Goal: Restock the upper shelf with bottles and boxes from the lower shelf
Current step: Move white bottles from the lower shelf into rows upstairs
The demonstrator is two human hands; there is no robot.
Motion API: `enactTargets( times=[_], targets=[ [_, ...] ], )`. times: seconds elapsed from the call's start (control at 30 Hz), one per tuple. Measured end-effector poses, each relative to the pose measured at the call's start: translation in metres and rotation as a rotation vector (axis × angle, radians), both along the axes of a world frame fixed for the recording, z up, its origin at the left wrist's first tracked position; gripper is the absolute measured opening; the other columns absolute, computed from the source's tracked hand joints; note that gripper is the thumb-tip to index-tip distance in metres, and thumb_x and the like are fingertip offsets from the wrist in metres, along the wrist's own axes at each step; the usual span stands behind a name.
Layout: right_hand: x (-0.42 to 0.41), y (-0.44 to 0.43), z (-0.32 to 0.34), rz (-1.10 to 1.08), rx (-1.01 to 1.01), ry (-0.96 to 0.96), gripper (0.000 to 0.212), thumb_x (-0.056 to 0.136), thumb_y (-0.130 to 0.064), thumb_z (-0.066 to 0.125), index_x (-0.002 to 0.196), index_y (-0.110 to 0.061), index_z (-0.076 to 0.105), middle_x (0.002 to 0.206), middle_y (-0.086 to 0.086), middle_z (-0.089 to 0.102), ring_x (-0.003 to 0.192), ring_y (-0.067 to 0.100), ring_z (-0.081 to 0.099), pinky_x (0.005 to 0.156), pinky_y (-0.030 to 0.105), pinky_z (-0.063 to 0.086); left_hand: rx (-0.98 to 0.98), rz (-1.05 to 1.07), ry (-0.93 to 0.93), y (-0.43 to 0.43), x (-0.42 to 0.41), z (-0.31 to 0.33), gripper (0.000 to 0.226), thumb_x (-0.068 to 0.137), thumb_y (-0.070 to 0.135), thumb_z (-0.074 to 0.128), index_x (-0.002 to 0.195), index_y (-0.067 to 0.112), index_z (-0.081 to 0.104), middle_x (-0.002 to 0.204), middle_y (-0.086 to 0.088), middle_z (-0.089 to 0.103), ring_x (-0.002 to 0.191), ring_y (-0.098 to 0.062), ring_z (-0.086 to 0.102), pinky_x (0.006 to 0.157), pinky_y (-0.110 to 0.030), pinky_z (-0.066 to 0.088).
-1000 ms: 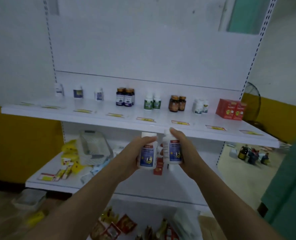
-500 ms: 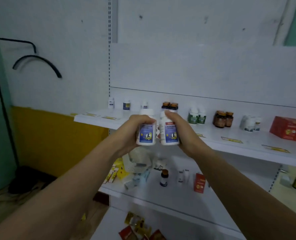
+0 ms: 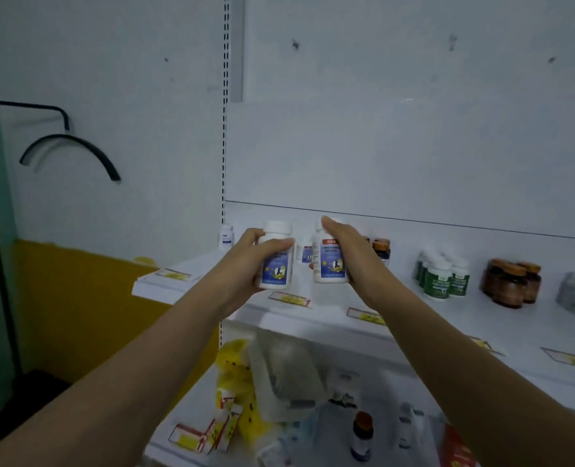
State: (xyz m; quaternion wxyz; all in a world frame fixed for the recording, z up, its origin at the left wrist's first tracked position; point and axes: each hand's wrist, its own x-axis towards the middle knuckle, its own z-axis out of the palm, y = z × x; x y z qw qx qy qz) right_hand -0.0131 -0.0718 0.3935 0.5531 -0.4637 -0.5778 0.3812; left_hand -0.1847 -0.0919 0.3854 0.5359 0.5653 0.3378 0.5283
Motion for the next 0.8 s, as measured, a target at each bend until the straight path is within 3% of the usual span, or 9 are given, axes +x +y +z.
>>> enactTargets(
  times=[0.1,0.2,0.27,0.43,0.5,0.57,0.63,0.73,0.8],
  targets=[
    [0.003,0.04,0.004,-0.039,-0.02,-0.003,0.086,0.055,-0.079,0.052,0.123,-0.026,0.053,0.119,0.0,0.065,0.108,0.024,0.063,0.102,0.049,0.044,-0.01,-0.022,0.033,0.045,0.004,-0.003,0.028,0.088,0.023,0.06,0.114,0.017,0.049,0.101,-0.006,0.068,0.082,-0.017,0.067,0.067,-0.031,0.056],
    [0.005,0.077,0.0,-0.086,-0.064,-0.002,0.095,0.053,-0.082,0.05,0.131,-0.028,0.047,0.129,0.0,0.059,0.115,0.025,0.059,0.104,0.05,0.042,-0.071,-0.055,0.027,0.086,0.006,-0.006,0.012,0.088,0.022,0.058,0.098,0.02,0.052,0.082,-0.001,0.066,0.065,-0.01,0.065,0.058,-0.026,0.051],
    [0.006,0.1,-0.006,-0.111,-0.08,0.007,0.094,0.052,-0.081,0.051,0.129,-0.026,0.049,0.129,0.003,0.059,0.116,0.027,0.058,0.103,0.051,0.043,-0.096,-0.068,0.038,0.112,0.009,-0.005,0.013,0.083,0.02,0.06,0.093,0.019,0.052,0.077,-0.002,0.063,0.059,-0.01,0.064,0.055,-0.025,0.05],
    [0.008,0.152,-0.015,-0.169,-0.096,0.03,0.076,0.056,-0.068,0.061,0.114,-0.02,0.053,0.117,0.011,0.063,0.106,0.031,0.063,0.098,0.055,0.046,-0.081,-0.106,0.188,0.181,0.016,-0.006,0.066,0.067,0.019,0.072,0.126,0.008,0.043,0.108,-0.015,0.06,0.094,-0.029,0.063,0.069,-0.037,0.054],
    [0.007,0.17,-0.018,-0.168,-0.109,0.022,0.062,0.07,-0.055,0.064,0.114,-0.013,0.049,0.114,0.014,0.064,0.099,0.032,0.065,0.095,0.055,0.049,-0.061,-0.094,0.278,0.209,0.019,-0.011,0.063,0.07,0.015,0.073,0.125,0.008,0.044,0.114,-0.017,0.059,0.104,-0.033,0.061,0.08,-0.041,0.054],
    [0.007,0.189,-0.022,-0.206,-0.127,0.0,0.051,0.082,-0.044,0.061,0.116,-0.01,0.047,0.111,0.015,0.064,0.097,0.031,0.066,0.094,0.053,0.05,-0.01,-0.07,0.38,0.237,0.022,-0.015,0.048,0.076,0.011,0.072,0.118,0.008,0.048,0.109,-0.013,0.061,0.098,-0.029,0.061,0.076,-0.036,0.052],
    [0.008,0.206,-0.024,-0.26,-0.152,-0.035,0.047,0.086,-0.042,0.06,0.119,-0.011,0.046,0.114,0.013,0.064,0.104,0.03,0.065,0.096,0.05,0.05,0.025,-0.085,0.435,0.262,0.023,-0.019,0.043,0.076,0.01,0.074,0.112,0.007,0.052,0.106,-0.01,0.063,0.096,-0.026,0.062,0.075,-0.037,0.054],
    [0.009,0.224,-0.029,-0.309,-0.165,-0.063,0.039,0.089,-0.037,0.06,0.118,-0.014,0.048,0.117,0.008,0.062,0.106,0.025,0.063,0.094,0.042,0.051,0.051,-0.132,0.471,0.292,0.023,-0.028,0.05,0.071,0.008,0.078,0.117,0.007,0.059,0.114,-0.012,0.066,0.105,-0.028,0.063,0.094,-0.046,0.051],
    [0.011,0.234,-0.036,-0.333,-0.176,-0.102,0.033,0.09,-0.032,0.06,0.116,-0.014,0.05,0.116,0.007,0.061,0.102,0.022,0.062,0.09,0.037,0.05,0.066,-0.103,0.483,0.308,0.026,-0.033,0.049,0.07,0.006,0.079,0.115,0.006,0.06,0.111,-0.011,0.066,0.103,-0.027,0.062,0.092,-0.042,0.051]
  ],
)
